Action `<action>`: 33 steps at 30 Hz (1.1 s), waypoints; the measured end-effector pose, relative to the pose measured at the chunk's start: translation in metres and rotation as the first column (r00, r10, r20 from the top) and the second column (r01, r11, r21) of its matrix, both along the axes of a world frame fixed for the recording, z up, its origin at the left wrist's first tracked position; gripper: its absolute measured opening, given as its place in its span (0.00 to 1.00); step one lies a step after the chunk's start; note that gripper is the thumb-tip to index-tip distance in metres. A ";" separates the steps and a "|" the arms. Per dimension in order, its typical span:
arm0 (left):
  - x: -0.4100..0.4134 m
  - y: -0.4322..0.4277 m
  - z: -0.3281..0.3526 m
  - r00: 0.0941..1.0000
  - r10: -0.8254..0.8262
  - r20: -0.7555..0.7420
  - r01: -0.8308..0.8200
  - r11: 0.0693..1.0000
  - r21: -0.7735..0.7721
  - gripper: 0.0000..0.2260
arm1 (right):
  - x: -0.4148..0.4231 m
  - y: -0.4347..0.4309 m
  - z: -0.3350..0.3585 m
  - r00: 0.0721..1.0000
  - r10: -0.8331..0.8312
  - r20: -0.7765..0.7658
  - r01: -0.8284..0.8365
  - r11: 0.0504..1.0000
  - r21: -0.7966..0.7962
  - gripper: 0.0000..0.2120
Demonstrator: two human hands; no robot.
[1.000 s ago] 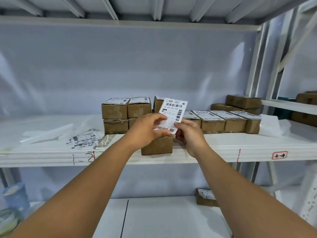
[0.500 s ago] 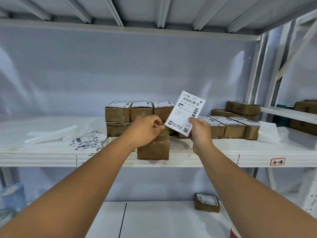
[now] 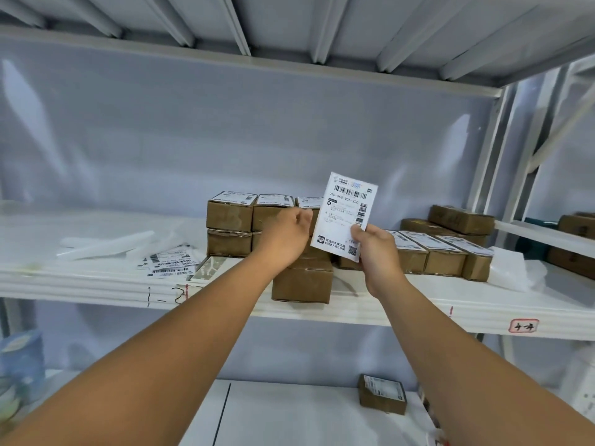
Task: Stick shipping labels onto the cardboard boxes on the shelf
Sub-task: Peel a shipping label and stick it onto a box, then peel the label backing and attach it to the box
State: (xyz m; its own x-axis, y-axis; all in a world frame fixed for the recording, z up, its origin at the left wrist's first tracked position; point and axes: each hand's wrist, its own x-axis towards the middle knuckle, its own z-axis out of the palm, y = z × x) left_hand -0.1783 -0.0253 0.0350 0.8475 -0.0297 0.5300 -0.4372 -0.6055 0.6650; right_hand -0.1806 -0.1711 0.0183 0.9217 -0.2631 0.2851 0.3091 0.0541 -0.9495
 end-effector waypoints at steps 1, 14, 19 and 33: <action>0.000 0.000 0.002 1.000 -0.020 -0.006 0.019 0.996 -0.091 0.18 | -0.002 0.000 0.002 1.000 0.020 0.006 -0.020 0.999 -0.028 0.11; -0.019 0.013 0.034 0.974 -0.214 -0.079 0.071 0.613 -0.787 0.07 | -0.022 0.001 0.023 0.994 0.106 0.040 -0.092 0.962 -0.258 0.09; -0.026 0.017 0.036 0.952 -0.283 -0.114 0.071 0.570 -0.818 0.05 | -0.027 -0.001 0.031 0.994 0.065 0.090 -0.043 0.973 -0.228 0.08; -0.039 0.018 0.032 0.953 -0.268 -0.137 0.089 0.684 -0.724 0.06 | -0.039 -0.009 0.036 0.994 0.044 0.102 -0.017 0.969 -0.248 0.06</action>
State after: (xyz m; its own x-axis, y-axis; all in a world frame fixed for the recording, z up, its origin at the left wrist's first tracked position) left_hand -0.2173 -0.0077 0.0674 0.9581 0.1115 0.2638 -0.2789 0.1538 0.9479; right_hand -0.2199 -0.1804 0.0539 0.8892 -0.1445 0.4341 0.4107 -0.1663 -0.8965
